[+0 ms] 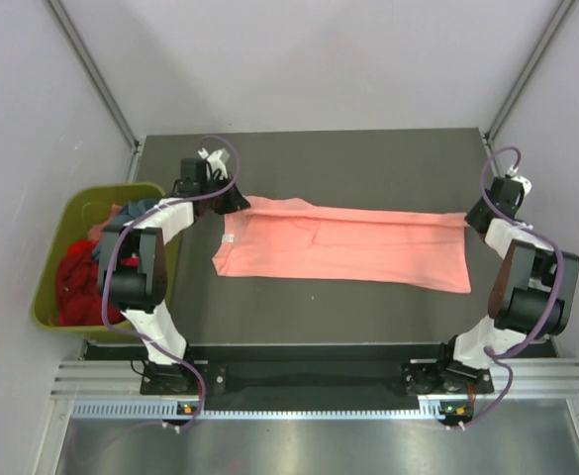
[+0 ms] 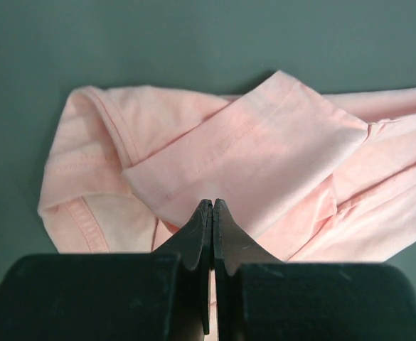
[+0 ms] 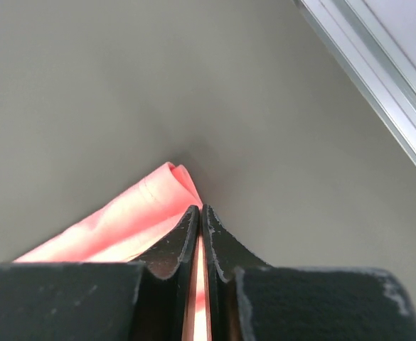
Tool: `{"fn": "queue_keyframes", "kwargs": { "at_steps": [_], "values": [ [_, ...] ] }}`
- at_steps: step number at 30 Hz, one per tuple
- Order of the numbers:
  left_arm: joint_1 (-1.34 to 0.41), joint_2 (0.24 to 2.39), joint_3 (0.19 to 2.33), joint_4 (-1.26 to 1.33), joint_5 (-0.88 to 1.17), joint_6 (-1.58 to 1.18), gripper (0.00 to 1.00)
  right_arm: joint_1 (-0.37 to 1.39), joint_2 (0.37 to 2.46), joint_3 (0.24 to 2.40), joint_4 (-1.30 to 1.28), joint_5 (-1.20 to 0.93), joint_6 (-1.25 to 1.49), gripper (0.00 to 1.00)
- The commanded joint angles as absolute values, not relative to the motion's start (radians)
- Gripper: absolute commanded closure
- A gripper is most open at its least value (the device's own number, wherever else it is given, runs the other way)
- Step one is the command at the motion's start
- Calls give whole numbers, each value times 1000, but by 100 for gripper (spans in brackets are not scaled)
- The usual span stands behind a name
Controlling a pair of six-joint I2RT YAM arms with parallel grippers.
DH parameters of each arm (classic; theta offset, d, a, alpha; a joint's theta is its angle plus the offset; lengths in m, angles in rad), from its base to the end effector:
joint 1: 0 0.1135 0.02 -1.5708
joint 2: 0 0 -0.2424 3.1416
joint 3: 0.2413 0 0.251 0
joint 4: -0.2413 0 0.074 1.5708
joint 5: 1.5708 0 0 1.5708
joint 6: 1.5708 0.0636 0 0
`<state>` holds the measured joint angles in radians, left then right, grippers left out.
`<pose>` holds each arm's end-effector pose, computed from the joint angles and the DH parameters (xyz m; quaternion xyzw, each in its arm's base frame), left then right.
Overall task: Fold and stack the t-shirts
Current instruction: Fold the tshirt
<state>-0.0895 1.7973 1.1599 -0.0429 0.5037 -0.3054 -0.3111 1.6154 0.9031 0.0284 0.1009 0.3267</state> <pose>0.4025 -0.0669 0.1713 0.0125 0.8805 -0.3024 0.3649 0.3416 -0.1166 0.1550 0.3034 0.8499 -0.0422 0.4289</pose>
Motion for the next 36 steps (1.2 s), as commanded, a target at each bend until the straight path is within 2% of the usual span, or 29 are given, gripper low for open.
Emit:
{"fn": "queue_keyframes", "kwargs": {
  "at_steps": [1, 6, 10, 13, 16, 17, 24, 31, 36],
  "values": [
    [-94, 1743, 1144, -132, 509, -282, 100, -322, 1546, 899, 3, 117, 345, 95],
    [-110, 1724, 1121, -199, 469, -261, 100, -321, 1508, 888, -103, 120, 373, 92],
    [-114, 1726, 1134, -251, 451, -256, 100, -322, 1500, 885, -172, 140, 377, 81],
    [-115, 1729, 1141, -285, 449, -250, 100, -322, 1494, 891, -230, 153, 388, 78],
    [-115, 1736, 1154, -334, 445, -247, 96, -322, 1494, 910, -275, 141, 405, 77],
    [-115, 1736, 1164, -362, 442, -242, 89, -321, 1494, 910, -275, 120, 402, 77],
    [-118, 1684, 1206, -459, 266, -248, 75, -298, 1516, 933, -307, 19, 397, 78],
    [-124, 1693, 1281, -451, 330, -267, 72, -224, 1509, 971, -333, -46, 399, 78],
    [-126, 1743, 1282, -439, 351, -282, 70, -54, 1542, 1015, -296, -127, 370, 77]
  ]
}}
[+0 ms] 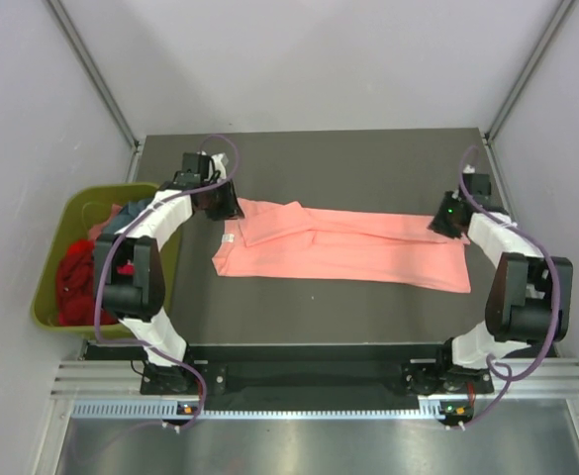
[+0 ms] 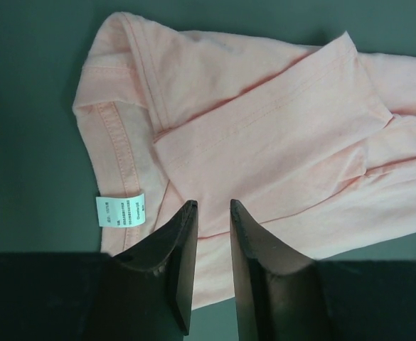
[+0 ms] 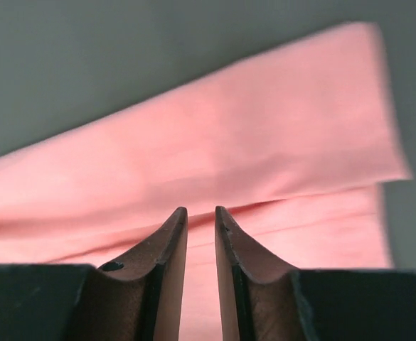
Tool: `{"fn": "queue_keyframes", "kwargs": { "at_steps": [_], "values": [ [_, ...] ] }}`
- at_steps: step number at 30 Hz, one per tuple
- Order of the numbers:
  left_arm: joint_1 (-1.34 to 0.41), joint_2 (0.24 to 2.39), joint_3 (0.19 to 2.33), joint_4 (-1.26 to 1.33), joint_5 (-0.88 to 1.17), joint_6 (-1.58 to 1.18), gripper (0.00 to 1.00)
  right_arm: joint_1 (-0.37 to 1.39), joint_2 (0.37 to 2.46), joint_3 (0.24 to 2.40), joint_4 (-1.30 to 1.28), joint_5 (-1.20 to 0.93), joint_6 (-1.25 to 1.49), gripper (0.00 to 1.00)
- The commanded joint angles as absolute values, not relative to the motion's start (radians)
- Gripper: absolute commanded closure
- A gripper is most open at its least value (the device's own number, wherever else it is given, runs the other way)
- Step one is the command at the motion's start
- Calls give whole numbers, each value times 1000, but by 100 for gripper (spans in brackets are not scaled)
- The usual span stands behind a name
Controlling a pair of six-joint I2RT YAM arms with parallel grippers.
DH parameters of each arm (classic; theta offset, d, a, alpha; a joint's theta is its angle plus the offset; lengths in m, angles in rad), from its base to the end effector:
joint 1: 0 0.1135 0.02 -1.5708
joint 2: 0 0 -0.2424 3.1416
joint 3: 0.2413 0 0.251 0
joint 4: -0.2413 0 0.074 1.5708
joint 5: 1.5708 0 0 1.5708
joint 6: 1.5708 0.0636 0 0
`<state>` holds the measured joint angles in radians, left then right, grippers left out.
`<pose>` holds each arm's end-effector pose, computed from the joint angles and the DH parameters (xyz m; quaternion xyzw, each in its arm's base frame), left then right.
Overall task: Fold and stack the t-shirts
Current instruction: Fold the tshirt
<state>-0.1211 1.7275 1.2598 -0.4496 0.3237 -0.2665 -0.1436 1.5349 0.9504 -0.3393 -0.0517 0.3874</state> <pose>0.3788 -0.0665 0.1900 -0.0163 0.9360 -0.2108 0.2814 0.3276 -0.0441 0.1616 0.2408 0.9168 0.0630 0.3124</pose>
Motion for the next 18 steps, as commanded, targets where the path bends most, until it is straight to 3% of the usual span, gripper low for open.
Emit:
{"fn": "queue_keyframes", "kwargs": {
  "at_steps": [1, 8, 18],
  "values": [
    [-126, 1749, 1282, -434, 359, -290, 70, -25, 1546, 1020, -282, -132, 370, 76],
    [-141, 1773, 1236, -433, 333, -327, 68, 265, 1678, 1150, -207, -169, 359, 72],
    [-176, 1790, 1152, -348, 347, -368, 61, 420, 1827, 1319, -213, -173, 299, 71]
  ]
}}
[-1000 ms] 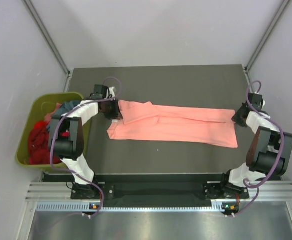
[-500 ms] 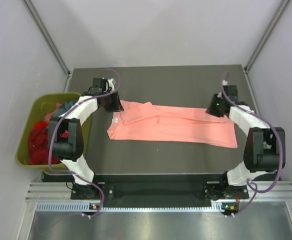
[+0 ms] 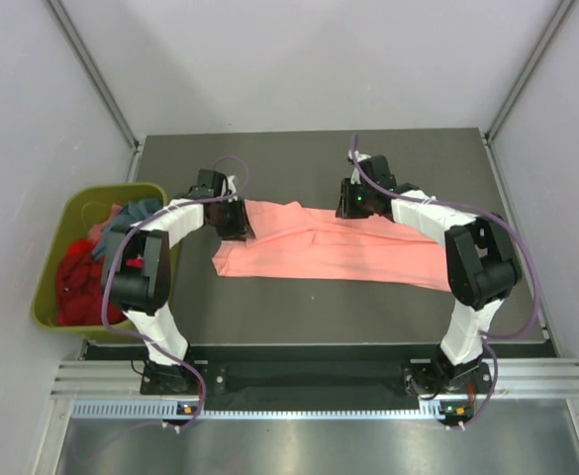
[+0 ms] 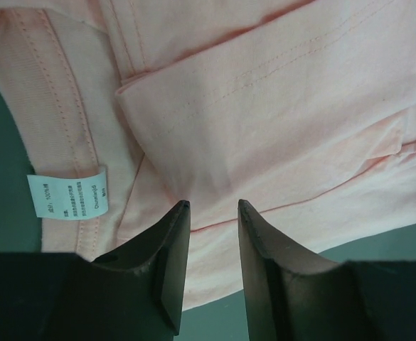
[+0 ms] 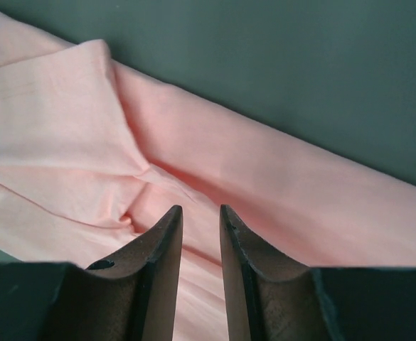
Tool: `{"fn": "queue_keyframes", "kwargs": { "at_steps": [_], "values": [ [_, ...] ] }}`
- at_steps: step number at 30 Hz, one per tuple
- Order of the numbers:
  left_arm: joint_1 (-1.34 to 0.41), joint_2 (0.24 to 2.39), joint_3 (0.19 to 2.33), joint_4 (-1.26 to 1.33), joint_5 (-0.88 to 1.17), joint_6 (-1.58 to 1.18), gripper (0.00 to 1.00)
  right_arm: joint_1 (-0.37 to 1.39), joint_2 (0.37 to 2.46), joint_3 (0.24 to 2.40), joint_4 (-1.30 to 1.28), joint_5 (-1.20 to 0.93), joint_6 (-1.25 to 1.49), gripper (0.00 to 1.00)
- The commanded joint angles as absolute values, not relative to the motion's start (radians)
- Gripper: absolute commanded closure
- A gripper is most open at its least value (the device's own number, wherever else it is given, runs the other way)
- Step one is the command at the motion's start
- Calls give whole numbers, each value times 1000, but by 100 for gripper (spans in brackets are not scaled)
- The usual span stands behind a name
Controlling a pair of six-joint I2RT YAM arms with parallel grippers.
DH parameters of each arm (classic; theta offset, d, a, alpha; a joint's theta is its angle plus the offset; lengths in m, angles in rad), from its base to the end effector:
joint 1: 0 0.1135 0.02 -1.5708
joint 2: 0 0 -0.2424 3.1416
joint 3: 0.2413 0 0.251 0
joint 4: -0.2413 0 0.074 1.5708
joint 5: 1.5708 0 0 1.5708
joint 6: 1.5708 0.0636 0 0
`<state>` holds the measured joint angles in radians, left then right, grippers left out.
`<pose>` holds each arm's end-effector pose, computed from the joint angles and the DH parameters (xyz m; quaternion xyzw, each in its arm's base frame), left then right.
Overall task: Fold and stack the t-shirts
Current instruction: Fold the tshirt
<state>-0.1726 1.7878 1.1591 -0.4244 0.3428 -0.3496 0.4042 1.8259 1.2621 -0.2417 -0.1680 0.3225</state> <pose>0.3617 -0.0848 0.1390 -0.0407 0.9527 -0.2244 0.2011 0.3764 0.1726 0.1699 -0.0690 0.9224 0.2050 0.3201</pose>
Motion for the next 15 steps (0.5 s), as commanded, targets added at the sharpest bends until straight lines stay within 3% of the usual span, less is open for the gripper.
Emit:
{"fn": "queue_keyframes", "kwargs": {
  "at_steps": [1, 15],
  "values": [
    [-178, 1792, 1144, -341, 345, -370, 61, 425, 1827, 1318, -209, -173, 304, 71],
    [-216, 1839, 1150, -367, 270, -371, 62, 476, 1824, 1322, -198, -146, 302, 71]
  ]
}}
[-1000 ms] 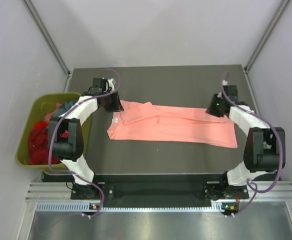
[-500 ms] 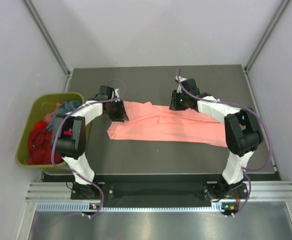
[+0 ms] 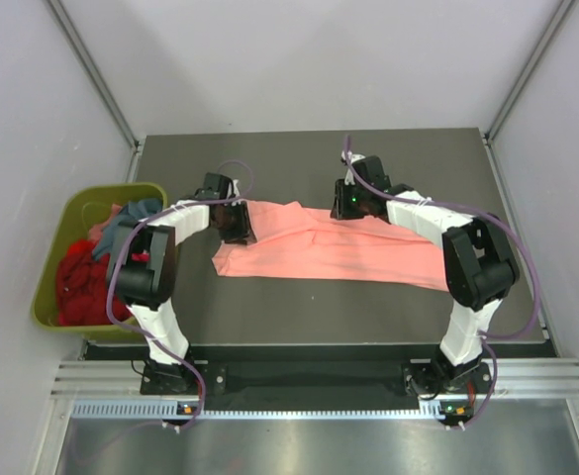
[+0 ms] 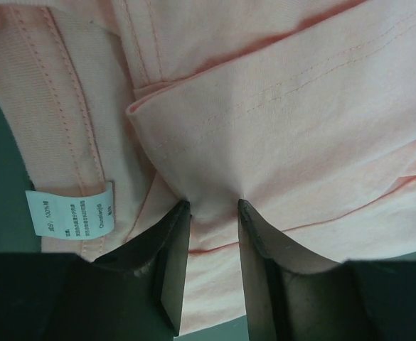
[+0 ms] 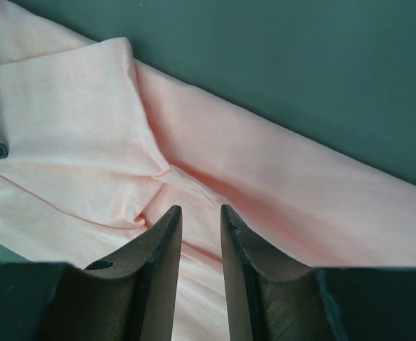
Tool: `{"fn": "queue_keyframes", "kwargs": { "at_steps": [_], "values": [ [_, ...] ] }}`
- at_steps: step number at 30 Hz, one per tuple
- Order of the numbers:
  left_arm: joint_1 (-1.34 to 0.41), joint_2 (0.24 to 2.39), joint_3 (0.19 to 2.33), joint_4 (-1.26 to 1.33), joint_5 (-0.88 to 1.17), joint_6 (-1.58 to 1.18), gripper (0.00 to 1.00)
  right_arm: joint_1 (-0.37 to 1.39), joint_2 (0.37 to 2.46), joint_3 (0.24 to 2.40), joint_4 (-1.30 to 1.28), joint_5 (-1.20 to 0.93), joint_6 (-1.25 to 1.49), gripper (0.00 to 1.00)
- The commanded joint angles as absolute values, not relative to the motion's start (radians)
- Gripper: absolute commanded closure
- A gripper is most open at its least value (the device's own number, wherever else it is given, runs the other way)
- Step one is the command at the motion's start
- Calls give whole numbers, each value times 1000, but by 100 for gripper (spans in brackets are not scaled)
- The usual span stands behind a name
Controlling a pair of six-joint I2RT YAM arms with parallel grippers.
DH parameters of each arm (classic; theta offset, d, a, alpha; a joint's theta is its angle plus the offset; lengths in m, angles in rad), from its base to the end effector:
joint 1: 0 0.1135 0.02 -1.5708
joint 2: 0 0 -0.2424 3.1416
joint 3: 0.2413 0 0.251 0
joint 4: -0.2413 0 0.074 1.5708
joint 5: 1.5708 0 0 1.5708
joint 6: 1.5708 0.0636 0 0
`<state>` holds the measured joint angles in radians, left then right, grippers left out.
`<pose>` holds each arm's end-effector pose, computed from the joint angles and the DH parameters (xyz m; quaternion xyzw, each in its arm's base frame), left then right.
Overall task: Fold and stack the t-shirts
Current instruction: Fold the tshirt
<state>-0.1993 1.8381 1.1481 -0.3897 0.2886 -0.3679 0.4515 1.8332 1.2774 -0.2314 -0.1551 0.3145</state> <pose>0.3628 -0.0918 0.1194 -0.0460 0.9595 -0.2012 0.1919 0.3720 0.1913 0.1730 -0.0926 0.9173 0.2087 0.3264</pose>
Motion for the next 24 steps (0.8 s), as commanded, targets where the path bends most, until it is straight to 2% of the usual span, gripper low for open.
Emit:
{"fn": "queue_keyframes", "kwargs": {
  "at_steps": [1, 2, 5, 6, 7, 9, 18, 24],
  "values": [
    [-224, 1845, 1152, -367, 268, -370, 62, 479, 1831, 1325, -195, -147, 299, 70],
    [-229, 1844, 1152, -367, 262, -368, 62, 479, 1836, 1334, -195, -146, 299, 70],
    [-239, 1848, 1161, -380, 252, -365, 72, 483, 1848, 1344, -201, -144, 298, 70],
    [-239, 1850, 1172, -390, 247, -362, 77, 483, 1847, 1344, -201, -144, 296, 70],
    [-242, 1845, 1181, -400, 239, -359, 91, 485, 1845, 1342, -199, -144, 299, 70],
    [-247, 1844, 1213, -441, 213, -354, 100, 485, 1841, 1335, -195, -141, 298, 70],
    [-291, 1799, 1324, -581, 65, -334, 100, 488, 1830, 1318, -195, -123, 287, 70],
    [-302, 1798, 1324, -609, 45, -331, 99, 489, 1830, 1316, -193, -123, 290, 70]
  ]
}}
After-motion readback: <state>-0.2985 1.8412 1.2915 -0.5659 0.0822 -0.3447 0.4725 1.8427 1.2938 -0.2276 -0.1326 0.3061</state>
